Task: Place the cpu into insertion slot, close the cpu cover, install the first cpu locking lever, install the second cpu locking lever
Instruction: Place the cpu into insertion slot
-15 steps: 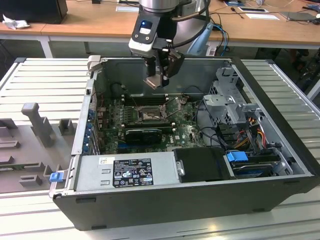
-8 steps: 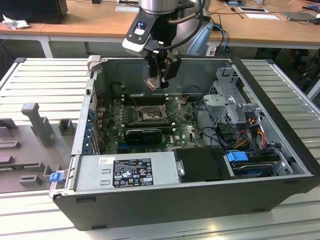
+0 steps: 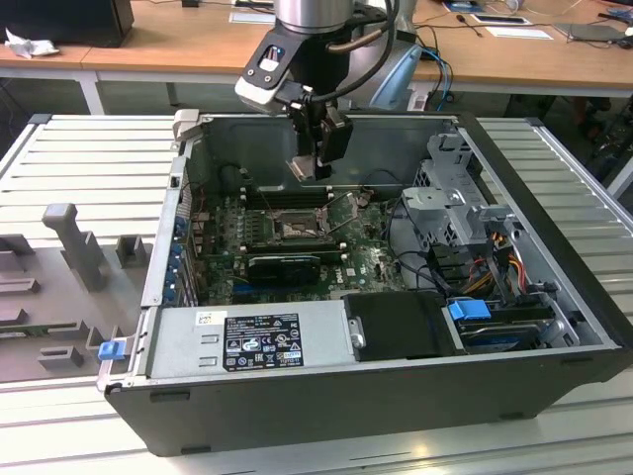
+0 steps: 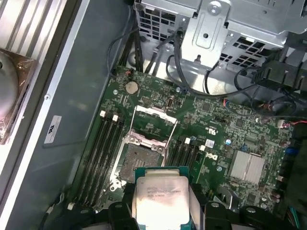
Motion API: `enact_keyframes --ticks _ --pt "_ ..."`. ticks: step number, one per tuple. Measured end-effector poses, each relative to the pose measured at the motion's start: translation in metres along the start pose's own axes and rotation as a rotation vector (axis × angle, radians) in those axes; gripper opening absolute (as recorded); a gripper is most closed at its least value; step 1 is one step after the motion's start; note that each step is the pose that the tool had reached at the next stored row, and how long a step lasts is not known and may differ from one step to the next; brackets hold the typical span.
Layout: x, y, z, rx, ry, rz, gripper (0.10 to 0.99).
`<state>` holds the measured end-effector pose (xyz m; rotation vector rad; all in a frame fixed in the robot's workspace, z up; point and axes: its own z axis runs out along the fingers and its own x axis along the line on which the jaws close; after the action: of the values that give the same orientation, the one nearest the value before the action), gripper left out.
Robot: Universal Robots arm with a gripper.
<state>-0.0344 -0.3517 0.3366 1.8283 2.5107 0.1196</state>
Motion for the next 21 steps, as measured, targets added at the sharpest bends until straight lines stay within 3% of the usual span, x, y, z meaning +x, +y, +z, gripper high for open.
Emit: enact_keyframes --ticks 8,14,18,21 --pt "-0.0001 -0.0003 0.0051 0.001 -0.0017 0.004 0.529" --pt "-0.0002 -0.0006 0.0091 -0.002 -0.0154 0.165 0.529" --pt "-0.0002 -0.0008 0.0113 -0.003 -0.0201 0.223 0.529" --pt "-0.0003 -0.0013 0.0164 -0.003 -0.0203 0.225 0.529"
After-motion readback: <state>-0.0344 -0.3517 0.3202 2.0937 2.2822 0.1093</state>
